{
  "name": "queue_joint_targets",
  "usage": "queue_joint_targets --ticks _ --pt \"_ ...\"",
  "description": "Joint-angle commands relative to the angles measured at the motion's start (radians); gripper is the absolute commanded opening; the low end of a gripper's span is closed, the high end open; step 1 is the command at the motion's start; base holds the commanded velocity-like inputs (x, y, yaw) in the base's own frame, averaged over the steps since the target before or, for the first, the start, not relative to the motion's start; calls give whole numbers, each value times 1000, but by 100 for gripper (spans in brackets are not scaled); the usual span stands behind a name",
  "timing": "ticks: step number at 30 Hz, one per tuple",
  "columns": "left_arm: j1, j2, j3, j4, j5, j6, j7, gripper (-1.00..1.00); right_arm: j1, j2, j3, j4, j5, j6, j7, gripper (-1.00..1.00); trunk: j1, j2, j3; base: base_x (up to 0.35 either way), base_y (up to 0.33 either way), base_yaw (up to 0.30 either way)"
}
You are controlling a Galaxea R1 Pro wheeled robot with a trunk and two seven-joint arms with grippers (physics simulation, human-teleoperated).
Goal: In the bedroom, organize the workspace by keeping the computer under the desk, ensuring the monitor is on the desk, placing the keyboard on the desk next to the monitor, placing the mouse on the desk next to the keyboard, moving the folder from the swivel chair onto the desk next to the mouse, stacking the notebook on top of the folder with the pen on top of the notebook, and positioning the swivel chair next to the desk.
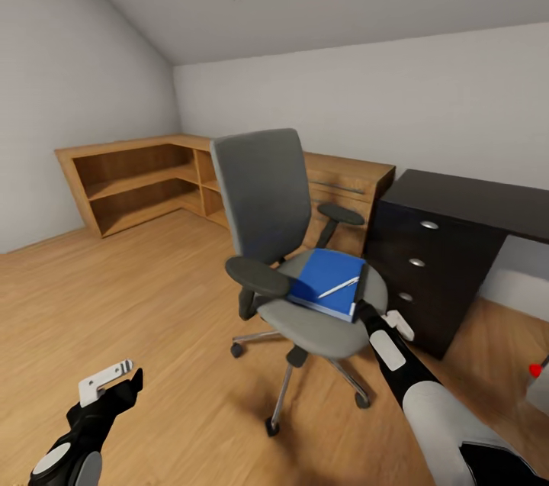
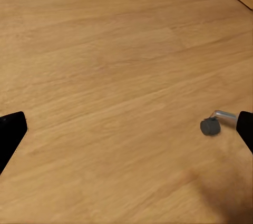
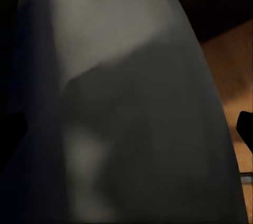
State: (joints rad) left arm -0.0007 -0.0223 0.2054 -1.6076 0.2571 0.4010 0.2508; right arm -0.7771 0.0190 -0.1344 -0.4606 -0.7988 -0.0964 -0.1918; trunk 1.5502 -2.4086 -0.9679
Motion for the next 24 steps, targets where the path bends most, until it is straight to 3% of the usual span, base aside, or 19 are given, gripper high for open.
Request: queue_joint_targets --ticks 1,7,24 --pt "0 0 -5 -2 10 4 5 100 -1 1 2 -1 -13 -4 2 100 0 0 -1 55 8 237" --pt "0 1 -14 0 -1 3 5 100 -1 1 2 -1 -14 -3 2 100 0 0 -1 168 54 170" --pt "0 1 -21 11 -11 3 5 100 -1 3 2 -1 -14 -3 3 100 0 0 -1 304 108 6"
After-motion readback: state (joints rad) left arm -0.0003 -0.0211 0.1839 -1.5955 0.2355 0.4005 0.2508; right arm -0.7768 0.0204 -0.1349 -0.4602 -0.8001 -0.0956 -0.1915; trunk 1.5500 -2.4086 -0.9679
